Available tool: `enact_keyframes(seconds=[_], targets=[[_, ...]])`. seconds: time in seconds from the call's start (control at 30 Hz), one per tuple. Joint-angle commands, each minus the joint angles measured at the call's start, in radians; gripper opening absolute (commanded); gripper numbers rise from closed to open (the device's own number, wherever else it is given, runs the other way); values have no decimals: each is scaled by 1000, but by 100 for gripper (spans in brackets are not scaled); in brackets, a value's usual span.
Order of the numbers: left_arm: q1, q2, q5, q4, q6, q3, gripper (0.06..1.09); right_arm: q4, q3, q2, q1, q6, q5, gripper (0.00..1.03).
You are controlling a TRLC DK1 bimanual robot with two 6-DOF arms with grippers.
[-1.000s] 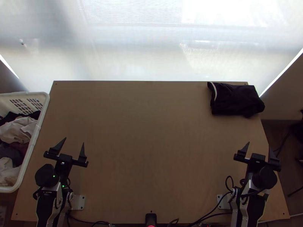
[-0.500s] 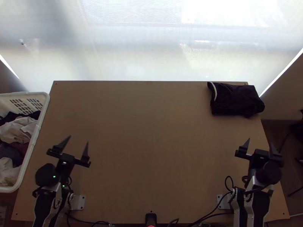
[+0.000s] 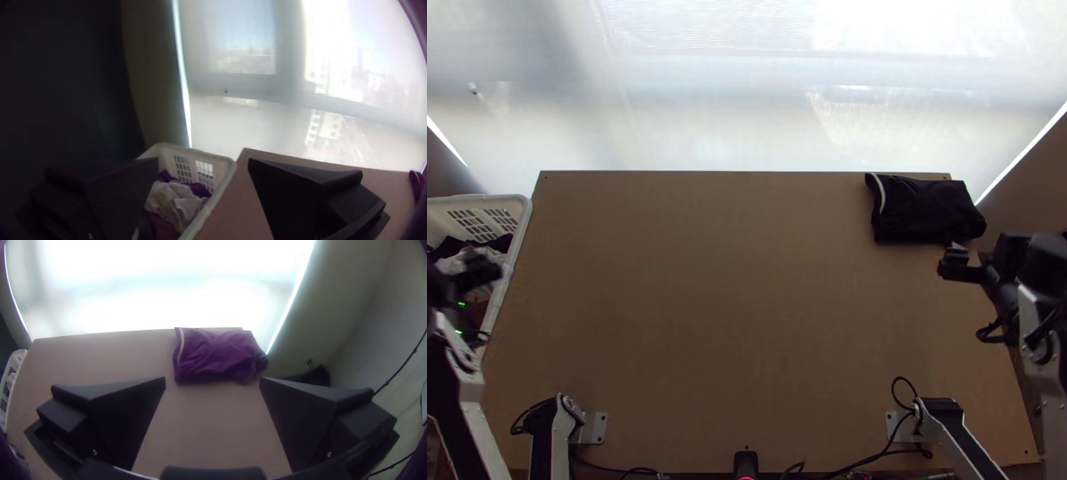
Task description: Fold the t-shirt
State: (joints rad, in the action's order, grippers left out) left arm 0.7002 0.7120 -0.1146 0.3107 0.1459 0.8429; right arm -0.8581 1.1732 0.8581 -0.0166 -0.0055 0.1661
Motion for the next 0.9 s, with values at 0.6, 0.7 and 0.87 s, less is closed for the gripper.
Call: enact_keyframes(seconds=[0.6, 0.7, 0.87], targets=[[387, 1093, -212, 614, 300, 780, 103, -595, 801, 464, 277, 30, -227, 98], [384, 1176, -212, 544, 382, 789, 103, -595, 780, 486, 277, 30, -227, 98], [357, 1342, -206, 485, 374, 912, 104, -593, 723, 516, 274, 18, -229, 98]])
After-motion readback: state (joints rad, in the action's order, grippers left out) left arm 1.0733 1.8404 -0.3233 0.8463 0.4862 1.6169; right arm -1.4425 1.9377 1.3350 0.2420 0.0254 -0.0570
